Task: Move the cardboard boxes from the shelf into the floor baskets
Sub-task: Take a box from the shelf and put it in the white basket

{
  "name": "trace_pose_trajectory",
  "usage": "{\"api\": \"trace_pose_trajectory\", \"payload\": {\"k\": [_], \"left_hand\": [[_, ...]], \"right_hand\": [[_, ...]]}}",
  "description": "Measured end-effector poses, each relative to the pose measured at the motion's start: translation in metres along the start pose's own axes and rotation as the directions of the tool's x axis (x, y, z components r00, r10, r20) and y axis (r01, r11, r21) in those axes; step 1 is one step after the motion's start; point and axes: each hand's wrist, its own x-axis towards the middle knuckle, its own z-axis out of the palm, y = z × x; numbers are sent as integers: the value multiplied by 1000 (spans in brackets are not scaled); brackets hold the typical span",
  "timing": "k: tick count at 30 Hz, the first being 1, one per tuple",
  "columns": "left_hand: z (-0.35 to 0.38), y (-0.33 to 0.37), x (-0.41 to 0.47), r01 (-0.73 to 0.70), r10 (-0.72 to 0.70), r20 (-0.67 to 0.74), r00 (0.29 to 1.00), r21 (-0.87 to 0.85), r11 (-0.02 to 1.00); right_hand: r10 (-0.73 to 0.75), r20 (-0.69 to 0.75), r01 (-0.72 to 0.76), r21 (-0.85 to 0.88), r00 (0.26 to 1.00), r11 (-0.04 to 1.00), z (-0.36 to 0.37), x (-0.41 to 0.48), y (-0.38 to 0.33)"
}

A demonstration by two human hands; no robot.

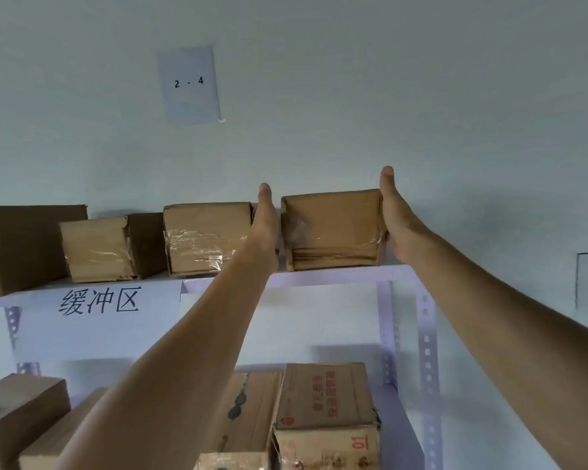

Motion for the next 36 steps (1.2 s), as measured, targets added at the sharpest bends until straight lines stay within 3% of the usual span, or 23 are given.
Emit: {"api": "trace_pose_trajectory", "payload": {"k": [2,6,11,17,25,33,36], "left_hand": [[0,2,8,19,-19,14,1000,5,1000],[-1,-6,30,11,-10,-12,1000,38,999],[4,-7,41,-53,57,65,996,-63,997],[2,-3,41,-165,182,124,975,-137,977],[5,3,21,-197,213,151,965,-114,974],[5,-10,20,-168,186,114,976,-149,974],[6,-8,18,-137,146,89,985,-101,985]], "right_hand": [[42,4,-42,63,999,997,0,8,-3],[50,-13,-50,23,999,999,3,15,-1],[57,41,-59,57,998,997,-8,15,-1],[-80,85,58,236,993,970,-19,14,-2],[-271,115,249,177,956,952,-17,9,5],[-155,42,132,333,987,934,-7,5,12],[-106,18,96,297,994,950,-6,3,5]]}}
